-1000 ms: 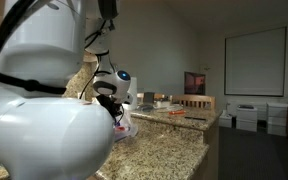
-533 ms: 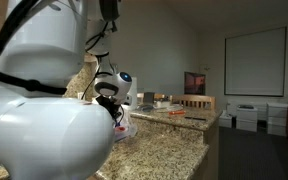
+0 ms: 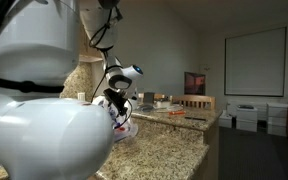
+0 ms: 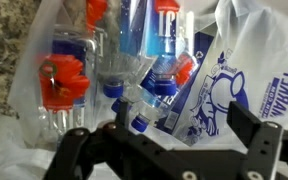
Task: Put five plastic bottles inside the white plastic bag
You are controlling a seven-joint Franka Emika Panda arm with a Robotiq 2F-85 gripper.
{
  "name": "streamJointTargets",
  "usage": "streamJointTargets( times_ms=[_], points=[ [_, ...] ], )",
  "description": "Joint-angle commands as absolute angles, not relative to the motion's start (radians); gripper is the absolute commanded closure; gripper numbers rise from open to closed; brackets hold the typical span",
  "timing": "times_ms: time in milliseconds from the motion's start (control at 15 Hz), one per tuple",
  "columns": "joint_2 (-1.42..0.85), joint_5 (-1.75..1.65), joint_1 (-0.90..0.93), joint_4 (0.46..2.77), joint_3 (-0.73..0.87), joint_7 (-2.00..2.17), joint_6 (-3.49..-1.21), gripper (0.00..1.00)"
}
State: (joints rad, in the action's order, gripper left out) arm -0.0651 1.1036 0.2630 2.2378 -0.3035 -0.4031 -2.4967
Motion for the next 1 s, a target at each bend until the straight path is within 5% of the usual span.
streamJointTargets(
  times_ms=[0, 933],
  points=[
    [0.097, 0.978, 0.213, 2.287, -0.232, -0.271, -2.314, 0.0],
    [0.372, 0.204, 0.051, 2.386, -0.146, 0.412, -2.002, 0.0]
  ],
)
